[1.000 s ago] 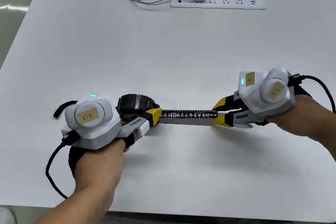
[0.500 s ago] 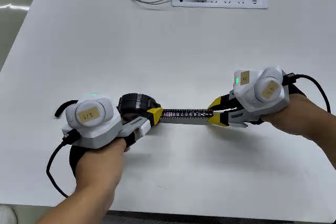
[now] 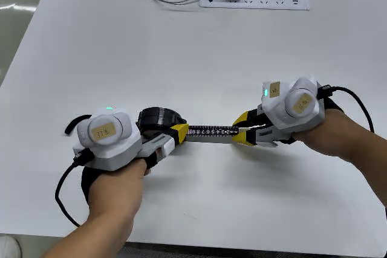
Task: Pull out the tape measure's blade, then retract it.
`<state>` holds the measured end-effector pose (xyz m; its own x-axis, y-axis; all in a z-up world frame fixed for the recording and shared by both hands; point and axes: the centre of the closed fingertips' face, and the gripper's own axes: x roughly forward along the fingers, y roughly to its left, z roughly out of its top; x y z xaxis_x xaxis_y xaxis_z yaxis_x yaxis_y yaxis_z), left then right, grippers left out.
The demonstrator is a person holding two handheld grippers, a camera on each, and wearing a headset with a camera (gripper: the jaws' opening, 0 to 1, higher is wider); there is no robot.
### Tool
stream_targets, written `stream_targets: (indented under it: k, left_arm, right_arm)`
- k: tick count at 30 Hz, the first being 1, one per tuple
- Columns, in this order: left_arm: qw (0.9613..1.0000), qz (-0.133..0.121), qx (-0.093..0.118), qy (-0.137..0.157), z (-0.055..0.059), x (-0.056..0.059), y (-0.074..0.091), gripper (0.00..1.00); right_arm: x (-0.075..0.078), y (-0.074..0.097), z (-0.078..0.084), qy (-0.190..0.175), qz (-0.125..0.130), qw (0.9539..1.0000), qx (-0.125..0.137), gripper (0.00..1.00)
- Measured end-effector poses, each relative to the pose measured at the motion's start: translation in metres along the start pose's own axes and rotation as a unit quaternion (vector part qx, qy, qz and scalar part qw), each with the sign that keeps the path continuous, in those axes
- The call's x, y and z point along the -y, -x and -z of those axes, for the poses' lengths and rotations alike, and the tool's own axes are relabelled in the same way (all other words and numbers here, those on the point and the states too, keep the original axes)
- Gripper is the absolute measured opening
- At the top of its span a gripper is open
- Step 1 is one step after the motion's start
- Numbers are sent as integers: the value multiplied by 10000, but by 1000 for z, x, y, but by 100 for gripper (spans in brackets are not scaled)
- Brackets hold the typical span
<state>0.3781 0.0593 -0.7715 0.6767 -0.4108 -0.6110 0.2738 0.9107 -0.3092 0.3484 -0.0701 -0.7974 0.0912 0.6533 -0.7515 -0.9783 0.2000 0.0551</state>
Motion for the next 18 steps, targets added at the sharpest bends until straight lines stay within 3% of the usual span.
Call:
stream_targets:
  k: [18]
  left_arm:
    - [10000, -1, 6, 39, 0, 0, 0, 57]
  right_arm:
    - [-2, -13, -14, -1, -56, 9999, 127, 10]
